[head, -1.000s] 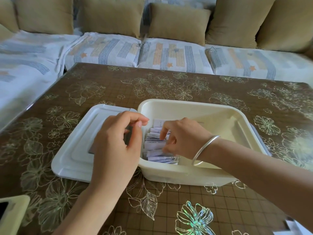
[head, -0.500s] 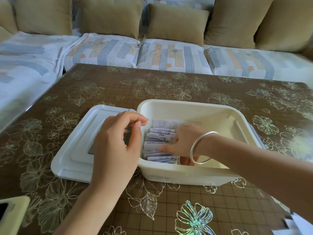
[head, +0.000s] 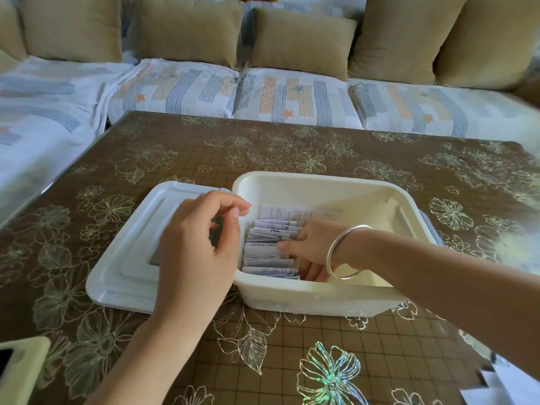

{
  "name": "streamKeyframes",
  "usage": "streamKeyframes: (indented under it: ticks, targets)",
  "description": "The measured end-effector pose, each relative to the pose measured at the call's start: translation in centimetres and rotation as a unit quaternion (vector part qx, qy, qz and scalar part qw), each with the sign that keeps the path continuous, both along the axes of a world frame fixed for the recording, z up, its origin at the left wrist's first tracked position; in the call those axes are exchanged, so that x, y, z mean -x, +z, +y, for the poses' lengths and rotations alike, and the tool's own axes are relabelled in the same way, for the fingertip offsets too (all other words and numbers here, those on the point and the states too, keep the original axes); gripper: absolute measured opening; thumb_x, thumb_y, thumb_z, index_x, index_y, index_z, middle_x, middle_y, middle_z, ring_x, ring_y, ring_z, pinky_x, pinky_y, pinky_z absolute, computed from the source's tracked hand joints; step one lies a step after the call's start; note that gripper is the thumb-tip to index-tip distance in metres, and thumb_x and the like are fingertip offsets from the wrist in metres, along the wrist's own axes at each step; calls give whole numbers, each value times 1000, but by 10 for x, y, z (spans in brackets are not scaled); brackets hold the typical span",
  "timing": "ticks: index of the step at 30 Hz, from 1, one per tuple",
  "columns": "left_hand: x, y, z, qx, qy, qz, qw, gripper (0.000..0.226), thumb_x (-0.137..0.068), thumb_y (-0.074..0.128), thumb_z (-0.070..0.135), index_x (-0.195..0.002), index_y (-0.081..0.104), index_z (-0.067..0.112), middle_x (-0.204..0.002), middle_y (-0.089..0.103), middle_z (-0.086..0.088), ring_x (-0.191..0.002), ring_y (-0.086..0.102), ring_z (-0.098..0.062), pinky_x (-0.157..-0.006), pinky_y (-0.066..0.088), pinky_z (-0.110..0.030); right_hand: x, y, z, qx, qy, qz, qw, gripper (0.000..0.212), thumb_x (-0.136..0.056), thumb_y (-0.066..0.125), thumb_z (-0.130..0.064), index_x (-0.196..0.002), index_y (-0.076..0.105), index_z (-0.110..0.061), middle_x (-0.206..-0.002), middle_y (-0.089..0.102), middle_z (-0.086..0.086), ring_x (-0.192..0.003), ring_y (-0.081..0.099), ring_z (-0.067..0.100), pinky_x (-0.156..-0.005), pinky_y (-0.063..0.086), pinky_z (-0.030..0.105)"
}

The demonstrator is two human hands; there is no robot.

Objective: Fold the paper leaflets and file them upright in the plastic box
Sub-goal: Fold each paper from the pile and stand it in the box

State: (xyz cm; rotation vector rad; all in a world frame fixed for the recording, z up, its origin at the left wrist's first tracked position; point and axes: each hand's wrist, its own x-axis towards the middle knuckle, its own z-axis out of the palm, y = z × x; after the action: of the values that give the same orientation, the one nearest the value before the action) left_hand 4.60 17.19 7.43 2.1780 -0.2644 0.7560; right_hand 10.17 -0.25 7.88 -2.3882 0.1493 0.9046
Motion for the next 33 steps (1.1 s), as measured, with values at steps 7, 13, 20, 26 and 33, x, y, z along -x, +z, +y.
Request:
streamKeyframes:
  ticks: [7,13,20,26,33]
  targets:
    - [5,22,7,107,-65,97,987,18,-95,57,16,-93,69,28,-90,71,20,-94,64,0,-82,49,-19,20,45,-17,-71,-41,-73,994,35,-97,51,-31,-99,61,2,-70,67,12,-54,62,23,-52,53,30]
    - [66,35,-33,102,-112,-11,988,15,-94,54,14,-94,68,18,-87,68,17,-85,64,-7,-70,46,-24,121,63,-86,-271,-169,-325,890,15,-94,55,-13,-90,69,-10,-59,63,4,-46,53,16,-43,45,22]
    - [148,-25,-119,65,-278,92,954,14,-89,59,15,-92,70,22,-84,68,18,-81,64,-1,-68,48,-15,255,-48,-147,191,-230,-466,833,13,-88,57,-28,-97,66,-25,-102,66,1,-96,58,23,-80,46,36]
    - [180,-68,-123,37,-262,147,953,17,-90,62,10,-93,70,25,-85,67,20,-80,63,2,-68,46,-11,292,-95,-132,308,-155,-365,865,81,-93,10,-65,-135,52,-11,-141,50,5,-140,31,25,-113,6,46]
    - [189,-91,-95,-100,-161,100,977,21,-85,55,28,-97,70,34,-98,65,27,-95,57,2,-80,44,-30,292,-91,-70,127,-28,-424,897,58,-99,18,-46,-141,43,-14,-125,63,-9,-140,27,14,-111,10,40]
